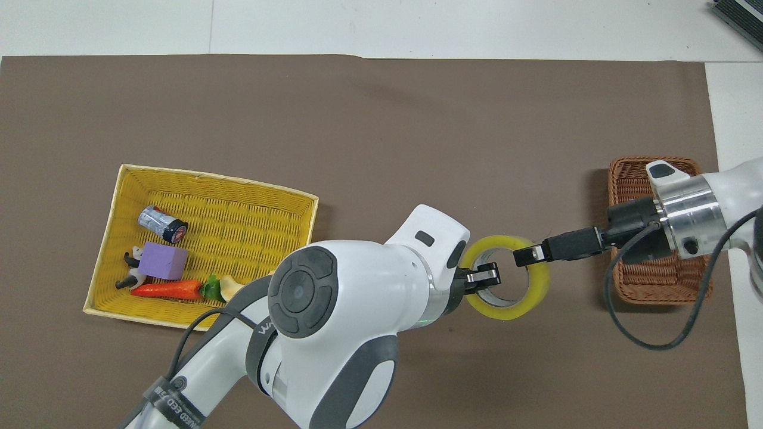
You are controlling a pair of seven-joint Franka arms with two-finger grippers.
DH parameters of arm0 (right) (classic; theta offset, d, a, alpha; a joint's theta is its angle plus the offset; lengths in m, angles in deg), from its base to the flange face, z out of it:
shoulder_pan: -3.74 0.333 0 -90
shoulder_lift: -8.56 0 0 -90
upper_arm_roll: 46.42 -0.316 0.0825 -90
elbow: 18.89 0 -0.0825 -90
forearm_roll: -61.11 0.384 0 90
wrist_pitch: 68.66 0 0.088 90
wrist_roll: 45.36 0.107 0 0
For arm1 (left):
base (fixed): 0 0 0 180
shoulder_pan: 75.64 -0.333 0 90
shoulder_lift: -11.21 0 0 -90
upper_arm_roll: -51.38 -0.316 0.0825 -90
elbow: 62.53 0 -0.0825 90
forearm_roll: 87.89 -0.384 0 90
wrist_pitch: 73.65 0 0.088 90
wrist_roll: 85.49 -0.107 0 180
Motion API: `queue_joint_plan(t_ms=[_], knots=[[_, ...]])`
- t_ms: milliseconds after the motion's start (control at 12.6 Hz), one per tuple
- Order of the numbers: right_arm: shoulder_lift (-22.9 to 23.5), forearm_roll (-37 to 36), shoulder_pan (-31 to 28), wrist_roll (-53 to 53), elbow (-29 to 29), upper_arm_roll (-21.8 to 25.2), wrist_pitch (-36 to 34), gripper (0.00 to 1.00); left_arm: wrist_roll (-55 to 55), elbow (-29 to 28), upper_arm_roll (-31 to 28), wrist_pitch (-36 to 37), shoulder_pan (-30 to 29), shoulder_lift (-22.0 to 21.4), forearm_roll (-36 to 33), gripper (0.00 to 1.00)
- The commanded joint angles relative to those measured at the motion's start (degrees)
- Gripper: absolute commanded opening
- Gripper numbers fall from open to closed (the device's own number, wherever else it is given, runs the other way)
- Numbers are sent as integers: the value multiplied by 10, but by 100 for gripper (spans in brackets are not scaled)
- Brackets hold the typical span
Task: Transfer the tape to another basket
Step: 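Grasp the tape with the right gripper while the left gripper releases it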
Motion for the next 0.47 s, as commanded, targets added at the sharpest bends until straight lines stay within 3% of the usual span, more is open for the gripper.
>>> queue_joint_plan(t_ms=[0,158,316,395], knots=[[-13,18,1,-9,-19,-3,19,59,9,14,-6,-8,10,5,2,0],[-13,17,9,7,-19,-3,25,41,9,14,-6,-8,10,5,3,0],[-10,9,13,29,-14,-3,31,0,10,12,-6,-18,9,4,3,0],[-8,7,12,54,-9,-3,32,0,11,12,-6,-18,9,4,4,0]])
